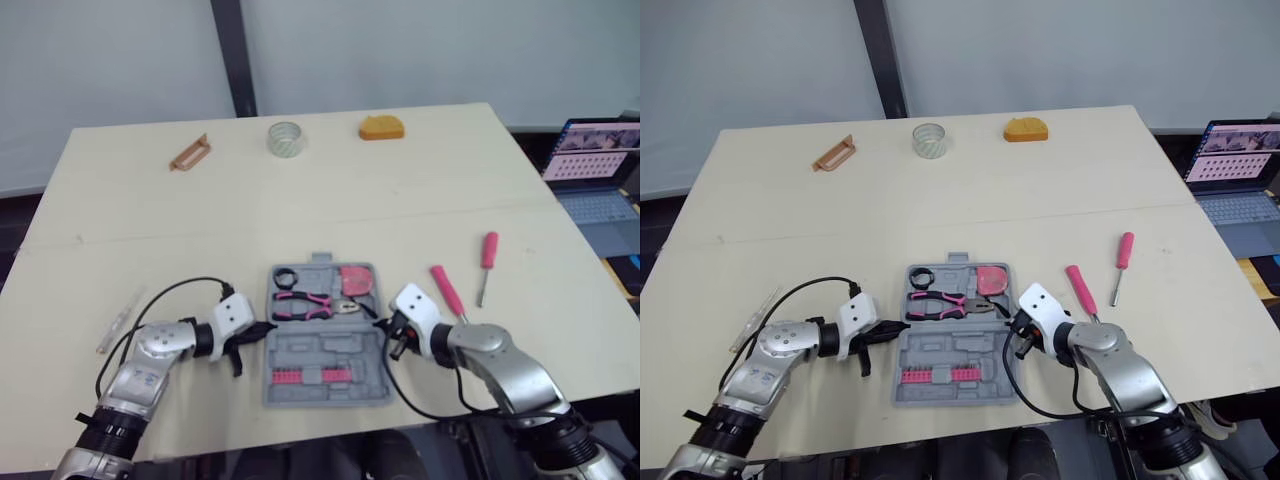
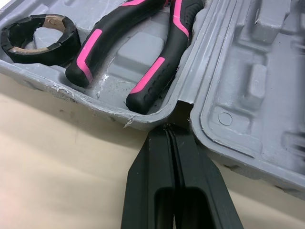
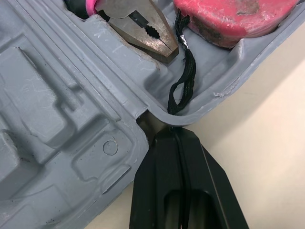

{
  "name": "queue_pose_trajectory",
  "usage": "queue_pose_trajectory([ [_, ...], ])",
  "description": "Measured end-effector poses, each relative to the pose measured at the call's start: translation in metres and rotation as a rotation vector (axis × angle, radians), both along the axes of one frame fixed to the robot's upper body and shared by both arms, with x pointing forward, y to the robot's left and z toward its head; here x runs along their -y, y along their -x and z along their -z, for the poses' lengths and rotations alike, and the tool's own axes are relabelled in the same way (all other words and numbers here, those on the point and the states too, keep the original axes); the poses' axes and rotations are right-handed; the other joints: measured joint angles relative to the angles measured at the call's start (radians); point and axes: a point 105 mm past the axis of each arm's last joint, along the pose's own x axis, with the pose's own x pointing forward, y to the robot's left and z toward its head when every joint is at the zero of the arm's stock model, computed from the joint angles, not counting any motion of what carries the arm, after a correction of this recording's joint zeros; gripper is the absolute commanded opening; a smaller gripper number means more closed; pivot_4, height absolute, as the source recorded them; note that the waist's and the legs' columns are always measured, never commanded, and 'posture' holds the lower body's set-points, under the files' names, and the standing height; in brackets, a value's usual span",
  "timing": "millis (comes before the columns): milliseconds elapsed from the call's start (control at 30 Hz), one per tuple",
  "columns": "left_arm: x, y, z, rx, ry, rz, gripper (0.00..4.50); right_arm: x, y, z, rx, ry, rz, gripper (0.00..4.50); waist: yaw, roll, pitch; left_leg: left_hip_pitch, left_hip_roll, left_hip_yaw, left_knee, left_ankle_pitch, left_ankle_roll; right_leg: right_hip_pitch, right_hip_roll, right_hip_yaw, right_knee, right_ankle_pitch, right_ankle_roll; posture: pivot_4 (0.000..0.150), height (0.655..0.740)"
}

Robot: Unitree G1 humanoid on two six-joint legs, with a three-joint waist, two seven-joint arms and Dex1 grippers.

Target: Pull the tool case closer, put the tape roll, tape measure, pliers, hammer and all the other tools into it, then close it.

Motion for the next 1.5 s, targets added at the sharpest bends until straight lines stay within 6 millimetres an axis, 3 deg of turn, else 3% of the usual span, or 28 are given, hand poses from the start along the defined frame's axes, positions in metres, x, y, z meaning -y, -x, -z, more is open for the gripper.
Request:
queue_pose_trajectory([
  [800,-0.006,0.007,0.001,-0.014,0.001,-0.028,0.05,-0.006,-0.002,0.0,0.003,-0.01,-0.014,0.0,0.0,0.0,0.0,0.0,0.0,0.0,0.0,0.0,0.0,0.0,0.0,0.0,0.0,0.0,0.0,0.15,0.74],
  [1067,-0.019,0.011,-0.004,-0.032,-0.032,-0.04,0.05,0.021,-0.001,-0.001,0.015,0.052,0.009,0.0,0.001,0.0,0.0,0.0,0.0,0.0,0.0,0.0,0.0,0.0,0.0,0.0,0.0,0.0,0.0,0.15,0.74],
  [1300,-0.037,0.025,-0.033,-0.013,0.036,-0.068,0.05,0.038,0.006,-0.017,0.023,0.038,0.006,0.0,0.0,0.0,0.001,-0.003,0.0,0.0,0.0,0.0,0.0,-0.003,0.0,0.0,0.0,0.0,0.0,0.15,0.74],
  [1400,-0.043,0.039,-0.058,0.025,0.137,-0.068,0.05,0.036,0.023,-0.035,0.014,-0.015,-0.057,0.0,0.001,0.0,0.001,-0.005,0.0,0.0,0.0,0.0,0.0,-0.004,0.0,0.0,-0.001,0.0,0.0,0.15,0.74],
  [1500,-0.049,0.064,-0.07,0.025,0.196,-0.068,0.05,0.04,0.043,-0.047,-0.019,-0.05,-0.103,0.0,0.002,0.0,0.001,-0.006,0.0,0.0,0.0,0.0,0.0,-0.004,0.0,0.0,-0.002,0.0,0.0,0.15,0.74],
])
